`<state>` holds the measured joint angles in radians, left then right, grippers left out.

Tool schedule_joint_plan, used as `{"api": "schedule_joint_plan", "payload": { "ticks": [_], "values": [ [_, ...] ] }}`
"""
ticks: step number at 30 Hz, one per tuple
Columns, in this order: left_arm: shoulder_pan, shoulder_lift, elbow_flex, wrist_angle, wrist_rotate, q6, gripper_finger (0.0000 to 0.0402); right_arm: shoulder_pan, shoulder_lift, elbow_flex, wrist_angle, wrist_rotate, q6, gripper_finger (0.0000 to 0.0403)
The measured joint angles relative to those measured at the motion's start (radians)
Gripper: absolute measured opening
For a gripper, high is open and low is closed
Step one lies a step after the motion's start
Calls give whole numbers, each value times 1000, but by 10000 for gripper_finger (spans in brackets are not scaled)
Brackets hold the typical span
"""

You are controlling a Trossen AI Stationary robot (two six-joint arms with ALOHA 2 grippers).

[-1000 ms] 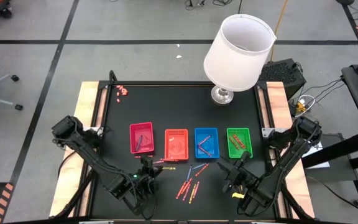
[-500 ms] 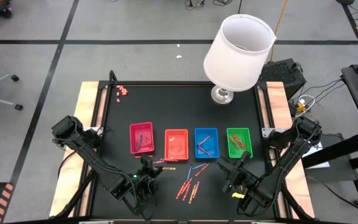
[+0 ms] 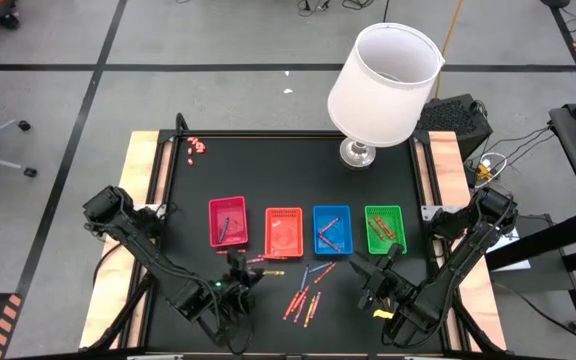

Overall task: Sort crayons
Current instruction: Put the yellow crayon into the orange bin

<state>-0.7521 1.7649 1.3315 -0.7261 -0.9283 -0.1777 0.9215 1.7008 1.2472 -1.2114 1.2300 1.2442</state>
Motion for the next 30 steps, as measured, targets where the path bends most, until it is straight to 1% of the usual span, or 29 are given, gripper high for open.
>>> {"api": "schedule_joint_plan", "payload": {
  "ticks": [6, 14, 17, 21, 26, 30],
  "values": [
    [0, 0, 0, 97, 10, -1, 15, 0, 0, 0, 0, 0, 0, 118],
    [0, 0, 0, 290, 12, -12, 15, 0, 0, 0, 1, 0, 0, 118],
    [0, 0, 0, 327, 13, -110, 15, 0, 0, 0, 1, 0, 0, 118],
    [0, 0, 0, 328, 14, -270, 15, 0, 0, 0, 4, 0, 0, 118],
    [0, 0, 0, 328, 17, -524, 15, 0, 0, 0, 4, 0, 0, 118],
    [0, 0, 0, 328, 18, -670, 15, 0, 0, 0, 4, 0, 0, 118]
  ]
}}
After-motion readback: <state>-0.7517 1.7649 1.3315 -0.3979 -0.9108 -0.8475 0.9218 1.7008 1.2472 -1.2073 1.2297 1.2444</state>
